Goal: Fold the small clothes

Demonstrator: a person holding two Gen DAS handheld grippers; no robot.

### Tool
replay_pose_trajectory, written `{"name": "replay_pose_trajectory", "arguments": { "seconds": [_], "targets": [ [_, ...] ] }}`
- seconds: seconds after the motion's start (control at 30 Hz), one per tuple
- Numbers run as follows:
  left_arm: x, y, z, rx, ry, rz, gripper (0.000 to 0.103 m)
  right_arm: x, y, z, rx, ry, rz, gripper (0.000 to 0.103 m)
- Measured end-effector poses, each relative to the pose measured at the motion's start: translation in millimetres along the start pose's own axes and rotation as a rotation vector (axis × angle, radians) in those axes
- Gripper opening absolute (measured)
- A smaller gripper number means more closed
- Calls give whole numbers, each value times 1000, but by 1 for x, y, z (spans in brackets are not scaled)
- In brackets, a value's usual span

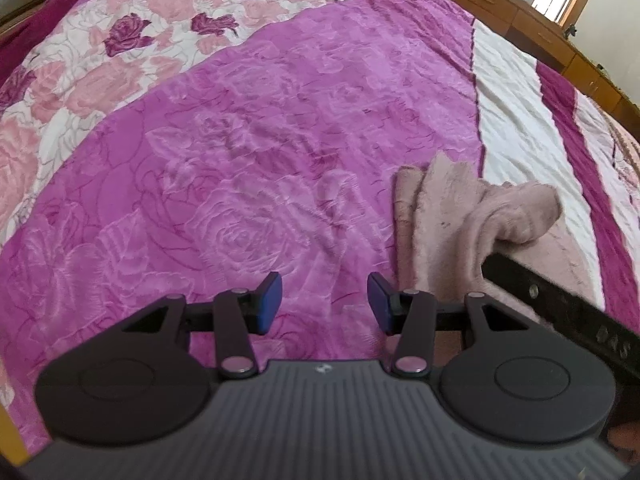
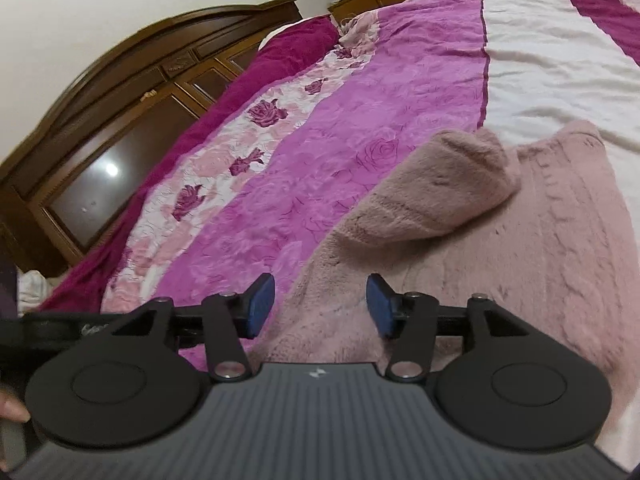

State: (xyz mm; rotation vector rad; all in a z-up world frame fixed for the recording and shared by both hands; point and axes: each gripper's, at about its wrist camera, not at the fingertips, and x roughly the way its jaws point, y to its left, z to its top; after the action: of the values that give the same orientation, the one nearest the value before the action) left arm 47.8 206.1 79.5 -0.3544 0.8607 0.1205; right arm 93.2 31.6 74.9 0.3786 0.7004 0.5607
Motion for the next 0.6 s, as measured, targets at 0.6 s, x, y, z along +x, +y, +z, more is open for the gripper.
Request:
{"name": "replay_pose_trajectory", "arguments": {
  "seconds": [0.6],
  "targets": [
    [28, -79, 13, 241, -52, -184, 49, -103, -71, 4, 179, -190, -150, 62]
  ]
}}
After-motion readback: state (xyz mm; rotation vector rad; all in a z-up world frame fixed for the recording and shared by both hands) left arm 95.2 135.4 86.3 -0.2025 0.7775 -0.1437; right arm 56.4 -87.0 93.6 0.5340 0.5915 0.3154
